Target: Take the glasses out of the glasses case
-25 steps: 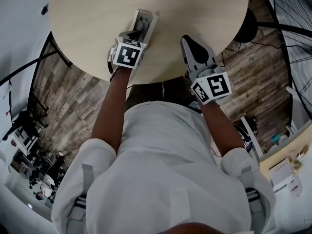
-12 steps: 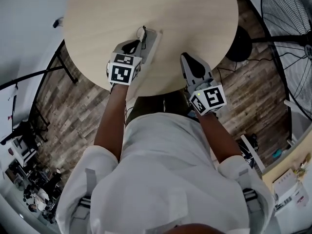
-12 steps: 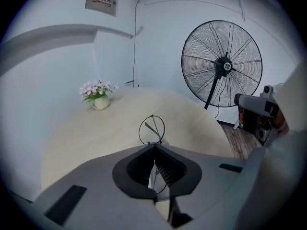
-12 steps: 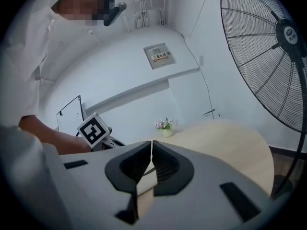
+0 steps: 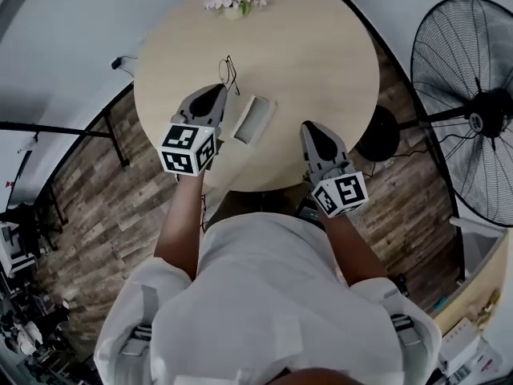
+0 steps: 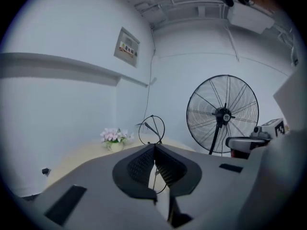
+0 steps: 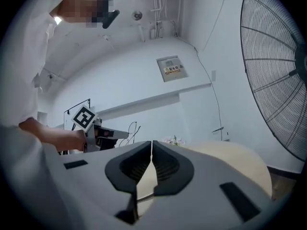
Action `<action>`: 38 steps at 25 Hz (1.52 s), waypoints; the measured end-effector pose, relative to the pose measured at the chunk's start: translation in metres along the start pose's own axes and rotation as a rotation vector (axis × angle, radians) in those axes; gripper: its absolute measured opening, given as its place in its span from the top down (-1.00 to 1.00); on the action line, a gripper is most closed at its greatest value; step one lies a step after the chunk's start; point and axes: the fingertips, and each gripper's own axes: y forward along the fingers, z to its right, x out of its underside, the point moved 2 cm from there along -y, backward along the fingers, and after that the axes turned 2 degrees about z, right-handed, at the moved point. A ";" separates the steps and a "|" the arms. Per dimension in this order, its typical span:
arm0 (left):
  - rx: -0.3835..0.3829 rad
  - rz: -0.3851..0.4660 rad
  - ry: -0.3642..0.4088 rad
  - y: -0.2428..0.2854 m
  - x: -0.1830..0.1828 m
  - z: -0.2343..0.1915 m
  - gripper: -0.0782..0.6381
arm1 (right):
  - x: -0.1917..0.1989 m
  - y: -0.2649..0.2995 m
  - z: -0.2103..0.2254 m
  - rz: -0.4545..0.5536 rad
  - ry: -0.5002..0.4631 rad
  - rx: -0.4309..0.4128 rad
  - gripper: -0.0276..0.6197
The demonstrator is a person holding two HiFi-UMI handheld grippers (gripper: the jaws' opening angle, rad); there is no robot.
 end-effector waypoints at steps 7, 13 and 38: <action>-0.032 0.336 -0.053 -0.075 -0.091 -0.028 0.73 | -0.082 0.009 -0.008 0.115 -0.094 -0.003 0.83; 0.022 0.580 -0.118 -0.142 -0.153 -0.051 0.73 | -0.144 0.012 -0.040 0.198 -0.210 -0.014 0.83; 0.133 0.749 -0.177 -0.175 -0.145 -0.097 0.73 | -0.162 0.027 -0.037 0.155 -0.194 0.122 0.84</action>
